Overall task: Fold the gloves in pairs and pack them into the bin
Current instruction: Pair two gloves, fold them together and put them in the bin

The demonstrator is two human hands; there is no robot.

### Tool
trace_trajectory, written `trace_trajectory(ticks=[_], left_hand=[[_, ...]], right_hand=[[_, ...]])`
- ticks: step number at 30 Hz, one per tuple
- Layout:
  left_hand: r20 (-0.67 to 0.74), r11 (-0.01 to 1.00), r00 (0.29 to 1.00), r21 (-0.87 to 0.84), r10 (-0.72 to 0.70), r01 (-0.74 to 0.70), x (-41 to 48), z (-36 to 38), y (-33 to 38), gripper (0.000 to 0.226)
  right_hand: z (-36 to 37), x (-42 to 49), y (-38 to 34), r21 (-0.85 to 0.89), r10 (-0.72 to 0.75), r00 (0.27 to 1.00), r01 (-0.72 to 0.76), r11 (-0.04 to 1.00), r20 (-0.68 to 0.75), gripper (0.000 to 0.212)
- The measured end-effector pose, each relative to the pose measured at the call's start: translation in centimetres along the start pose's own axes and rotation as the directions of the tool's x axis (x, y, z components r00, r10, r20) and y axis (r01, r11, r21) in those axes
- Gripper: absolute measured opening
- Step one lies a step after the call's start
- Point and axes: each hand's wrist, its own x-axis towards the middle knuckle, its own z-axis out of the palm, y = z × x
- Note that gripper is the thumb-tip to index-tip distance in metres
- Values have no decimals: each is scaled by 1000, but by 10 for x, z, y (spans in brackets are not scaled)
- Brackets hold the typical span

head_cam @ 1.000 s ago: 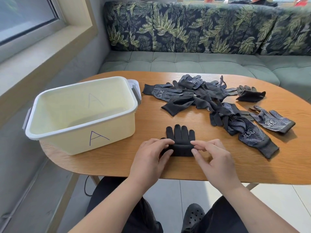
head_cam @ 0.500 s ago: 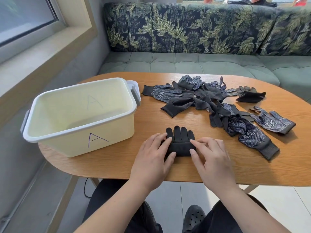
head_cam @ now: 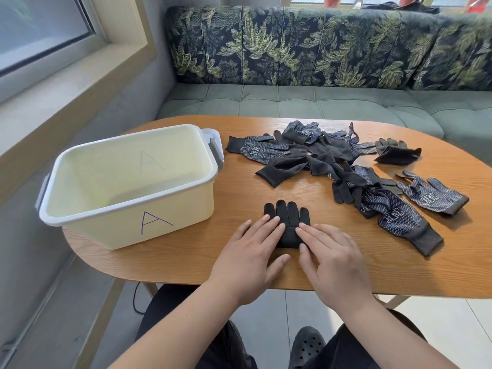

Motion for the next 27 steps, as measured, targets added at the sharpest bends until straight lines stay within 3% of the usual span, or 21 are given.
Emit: trace_trajectory(ticks=[8, 16, 27], left_hand=[[40, 999, 999, -36, -13, 14, 3, 0, 1, 75], [-232, 989, 972, -150, -20, -16, -8, -1, -1, 47], [-208, 923, 965, -379, -162, 73, -4, -6, -8, 35]], right_hand=[[0, 2, 2, 14, -39, 996, 38, 999, 85, 42], [-2, 1, 4, 93, 3, 1000, -4, 996, 10, 37], [-3, 3, 4, 144, 89, 996, -85, 986, -18, 44]])
